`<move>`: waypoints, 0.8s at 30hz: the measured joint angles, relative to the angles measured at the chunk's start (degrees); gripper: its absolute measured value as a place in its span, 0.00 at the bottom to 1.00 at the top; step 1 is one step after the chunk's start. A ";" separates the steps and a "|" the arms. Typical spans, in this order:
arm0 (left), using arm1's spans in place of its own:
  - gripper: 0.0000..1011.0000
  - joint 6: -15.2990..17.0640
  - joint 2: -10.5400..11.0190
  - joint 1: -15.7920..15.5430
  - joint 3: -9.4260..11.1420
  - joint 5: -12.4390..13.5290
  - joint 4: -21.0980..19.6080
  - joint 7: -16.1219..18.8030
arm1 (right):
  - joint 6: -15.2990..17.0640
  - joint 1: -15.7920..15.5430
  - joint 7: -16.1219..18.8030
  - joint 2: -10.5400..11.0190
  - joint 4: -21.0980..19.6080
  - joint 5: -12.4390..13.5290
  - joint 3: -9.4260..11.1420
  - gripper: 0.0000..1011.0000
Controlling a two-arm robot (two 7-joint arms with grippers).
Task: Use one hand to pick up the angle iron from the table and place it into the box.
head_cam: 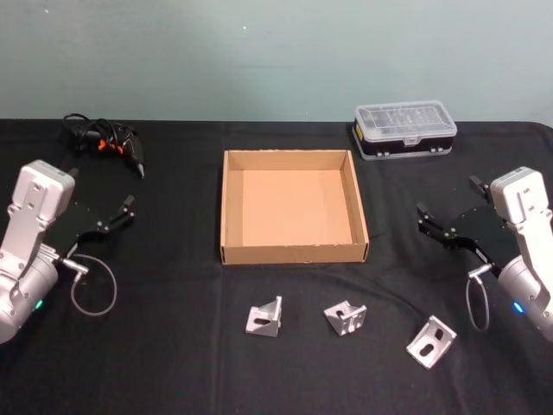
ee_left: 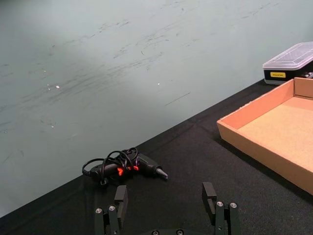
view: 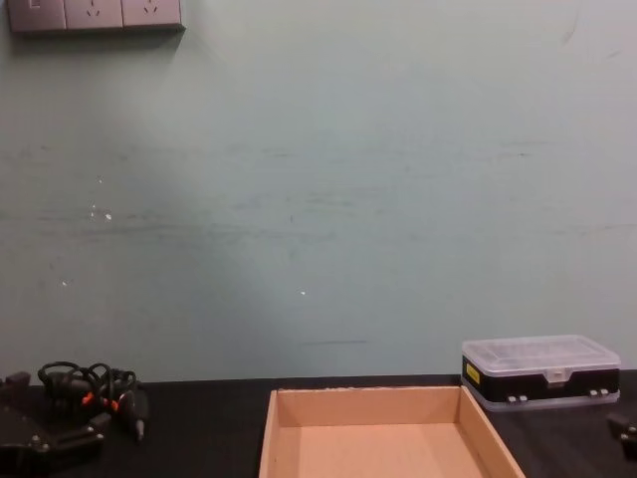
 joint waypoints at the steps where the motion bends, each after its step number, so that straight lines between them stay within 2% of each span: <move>1: 0.99 0.00 0.00 0.00 0.00 0.00 0.00 0.00 | 0.00 0.00 0.00 0.00 0.00 0.00 0.00 0.99; 24: 0.99 0.00 0.00 0.00 0.00 0.00 0.00 0.00 | 0.00 0.00 0.00 0.00 0.00 0.00 0.00 0.99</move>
